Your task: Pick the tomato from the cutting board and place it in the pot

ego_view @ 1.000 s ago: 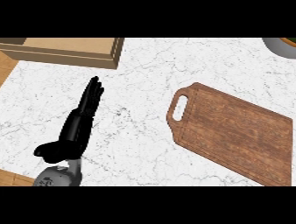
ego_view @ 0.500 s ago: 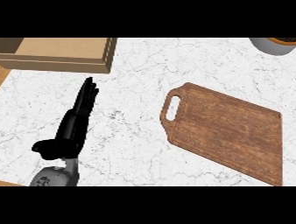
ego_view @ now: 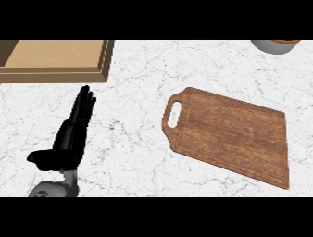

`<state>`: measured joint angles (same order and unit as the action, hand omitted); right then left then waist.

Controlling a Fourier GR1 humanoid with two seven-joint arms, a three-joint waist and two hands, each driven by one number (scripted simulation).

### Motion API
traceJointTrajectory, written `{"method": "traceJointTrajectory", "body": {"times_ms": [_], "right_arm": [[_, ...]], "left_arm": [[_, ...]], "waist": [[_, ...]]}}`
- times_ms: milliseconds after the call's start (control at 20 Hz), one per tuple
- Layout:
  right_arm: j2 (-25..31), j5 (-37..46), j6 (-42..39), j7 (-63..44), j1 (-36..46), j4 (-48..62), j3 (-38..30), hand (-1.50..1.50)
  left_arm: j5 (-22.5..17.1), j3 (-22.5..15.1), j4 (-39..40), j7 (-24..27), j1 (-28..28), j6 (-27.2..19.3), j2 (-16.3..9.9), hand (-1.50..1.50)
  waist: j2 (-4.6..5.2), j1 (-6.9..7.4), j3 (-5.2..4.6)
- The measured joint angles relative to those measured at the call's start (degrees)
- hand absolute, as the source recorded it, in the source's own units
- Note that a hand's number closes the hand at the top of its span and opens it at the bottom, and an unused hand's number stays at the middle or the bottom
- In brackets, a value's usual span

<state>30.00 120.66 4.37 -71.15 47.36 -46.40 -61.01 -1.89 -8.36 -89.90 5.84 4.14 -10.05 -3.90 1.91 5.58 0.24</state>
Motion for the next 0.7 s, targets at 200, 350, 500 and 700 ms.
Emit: {"method": "traceJointTrajectory", "body": {"times_ms": [200, 350, 500, 700], "right_arm": [[-3.27, -0.23, 1.86, 0.11, -0.46, -0.36, -5.15, 1.5], [-5.64, -1.32, 3.56, 0.2, -0.62, -1.7, -9.8, 1.5], [-7.84, -2.77, 5.11, 0.26, -1.35, -3.11, -15.38, -1.5], [-11.0, -4.85, 9.24, 1.42, -0.76, -4.11, -19.02, -1.5]], "left_arm": [[-0.25, 0.72, -0.14, 0.15, -0.32, -0.18, -0.17, 0.0], [0.18, 0.6, 0.42, 0.53, -0.53, -0.71, 0.24, 0.0], [-0.08, 1.03, 0.75, 1.17, -1.04, -0.42, -0.04, 0.0], [-0.15, 1.32, 0.53, 1.48, -1.63, -0.19, -0.42, 0.0]], "waist": [[-0.26, -1.04, 0.0], [-0.33, -1.71, 0.03], [-0.39, -2.16, 0.02], [-0.74, -2.45, -0.04]]}}
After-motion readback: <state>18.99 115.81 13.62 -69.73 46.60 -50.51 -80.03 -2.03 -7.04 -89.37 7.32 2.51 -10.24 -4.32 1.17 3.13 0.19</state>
